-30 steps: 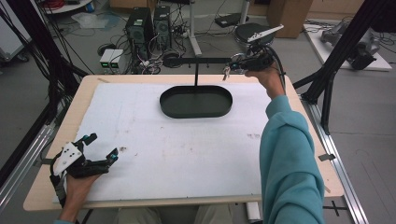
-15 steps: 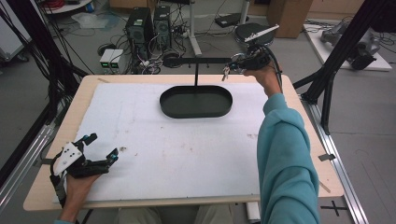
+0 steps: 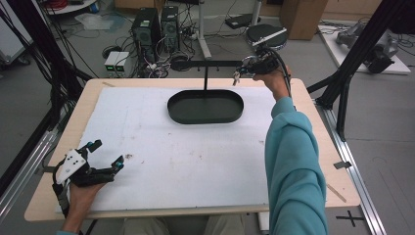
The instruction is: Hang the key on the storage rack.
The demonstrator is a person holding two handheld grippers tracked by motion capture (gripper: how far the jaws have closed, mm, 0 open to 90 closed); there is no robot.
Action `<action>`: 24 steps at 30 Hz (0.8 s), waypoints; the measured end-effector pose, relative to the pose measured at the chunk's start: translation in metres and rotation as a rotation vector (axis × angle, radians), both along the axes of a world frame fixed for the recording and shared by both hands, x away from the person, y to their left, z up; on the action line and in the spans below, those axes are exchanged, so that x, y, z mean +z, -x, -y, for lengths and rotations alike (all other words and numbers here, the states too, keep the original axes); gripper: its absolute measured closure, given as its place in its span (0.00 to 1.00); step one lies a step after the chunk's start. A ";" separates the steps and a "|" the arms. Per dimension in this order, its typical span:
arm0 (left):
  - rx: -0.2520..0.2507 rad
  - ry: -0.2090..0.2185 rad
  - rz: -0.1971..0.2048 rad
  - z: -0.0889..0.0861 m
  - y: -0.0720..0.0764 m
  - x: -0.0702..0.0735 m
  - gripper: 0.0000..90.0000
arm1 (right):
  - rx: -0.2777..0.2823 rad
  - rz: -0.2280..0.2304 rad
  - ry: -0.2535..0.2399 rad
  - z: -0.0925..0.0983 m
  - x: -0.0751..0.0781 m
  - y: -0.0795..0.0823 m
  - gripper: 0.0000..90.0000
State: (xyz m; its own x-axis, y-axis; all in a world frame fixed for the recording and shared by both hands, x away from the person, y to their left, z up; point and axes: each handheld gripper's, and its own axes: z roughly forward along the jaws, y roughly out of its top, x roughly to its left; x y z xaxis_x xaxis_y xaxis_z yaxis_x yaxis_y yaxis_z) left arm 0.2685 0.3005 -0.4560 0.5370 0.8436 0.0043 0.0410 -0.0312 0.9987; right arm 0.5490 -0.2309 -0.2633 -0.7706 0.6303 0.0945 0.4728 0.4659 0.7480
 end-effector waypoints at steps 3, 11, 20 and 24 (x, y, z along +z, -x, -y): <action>0.000 -0.001 0.001 0.000 0.000 0.000 0.02 | -0.014 -0.003 0.008 0.000 -0.001 -0.001 0.99; 0.000 -0.002 0.001 0.000 0.000 0.000 0.02 | -0.024 -0.002 0.014 0.000 -0.006 -0.004 0.99; -0.001 -0.002 0.003 0.000 0.000 0.000 0.02 | -0.043 0.007 0.011 -0.002 -0.008 -0.006 0.99; 0.000 -0.002 0.002 0.000 0.000 0.000 0.02 | -0.045 0.010 0.008 -0.002 -0.009 -0.007 0.99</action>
State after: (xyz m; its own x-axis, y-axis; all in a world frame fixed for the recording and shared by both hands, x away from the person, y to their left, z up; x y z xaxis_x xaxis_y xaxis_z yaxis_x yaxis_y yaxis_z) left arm 0.2684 0.3004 -0.4561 0.5370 0.8435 0.0075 0.0389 -0.0337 0.9987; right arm 0.5563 -0.2292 -0.2719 -0.7423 0.6651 0.0817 0.4860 0.4505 0.7489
